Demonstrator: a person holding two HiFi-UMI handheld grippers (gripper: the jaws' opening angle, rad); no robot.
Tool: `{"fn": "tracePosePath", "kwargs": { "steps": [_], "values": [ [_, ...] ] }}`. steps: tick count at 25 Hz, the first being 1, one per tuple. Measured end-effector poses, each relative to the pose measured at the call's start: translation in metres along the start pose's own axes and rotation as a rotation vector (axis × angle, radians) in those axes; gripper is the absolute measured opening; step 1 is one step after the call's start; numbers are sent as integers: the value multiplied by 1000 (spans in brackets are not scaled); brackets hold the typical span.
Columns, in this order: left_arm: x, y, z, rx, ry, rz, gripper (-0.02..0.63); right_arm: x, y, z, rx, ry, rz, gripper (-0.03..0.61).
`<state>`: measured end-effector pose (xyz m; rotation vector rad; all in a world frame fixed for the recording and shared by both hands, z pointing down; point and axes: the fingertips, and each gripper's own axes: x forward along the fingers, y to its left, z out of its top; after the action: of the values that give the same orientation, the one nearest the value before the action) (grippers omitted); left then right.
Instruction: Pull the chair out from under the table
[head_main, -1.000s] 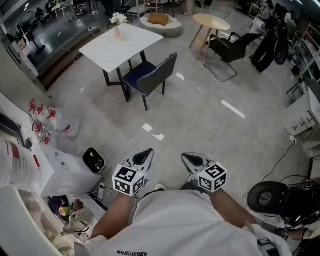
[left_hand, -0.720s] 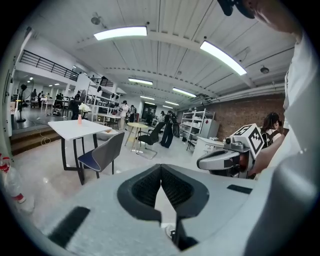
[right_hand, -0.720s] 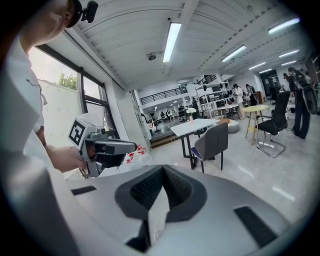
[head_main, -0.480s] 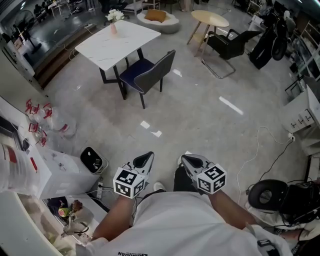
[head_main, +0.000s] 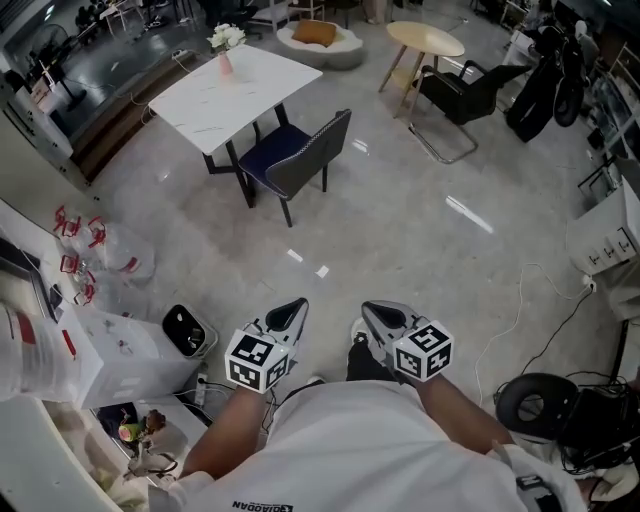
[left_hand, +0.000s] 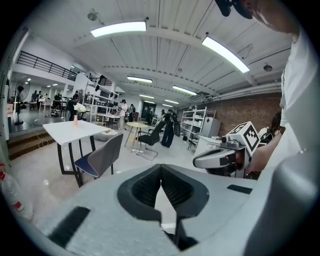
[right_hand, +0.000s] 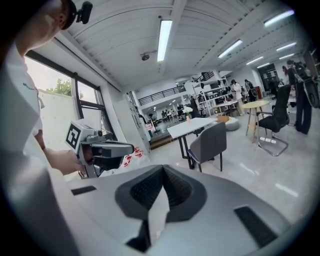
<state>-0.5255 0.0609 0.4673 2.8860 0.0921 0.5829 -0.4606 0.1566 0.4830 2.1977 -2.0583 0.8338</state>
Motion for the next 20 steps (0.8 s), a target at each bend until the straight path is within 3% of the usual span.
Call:
{"fn": "tracePosePath", "kwargs": {
  "steps": [11, 20],
  "values": [
    [94, 38, 72, 8, -22, 30, 3, 37, -98, 78, -37, -37, 36, 6],
    [167, 49, 109, 7, -39, 87, 3, 50, -174, 116, -64, -37, 99, 6]
  ]
}}
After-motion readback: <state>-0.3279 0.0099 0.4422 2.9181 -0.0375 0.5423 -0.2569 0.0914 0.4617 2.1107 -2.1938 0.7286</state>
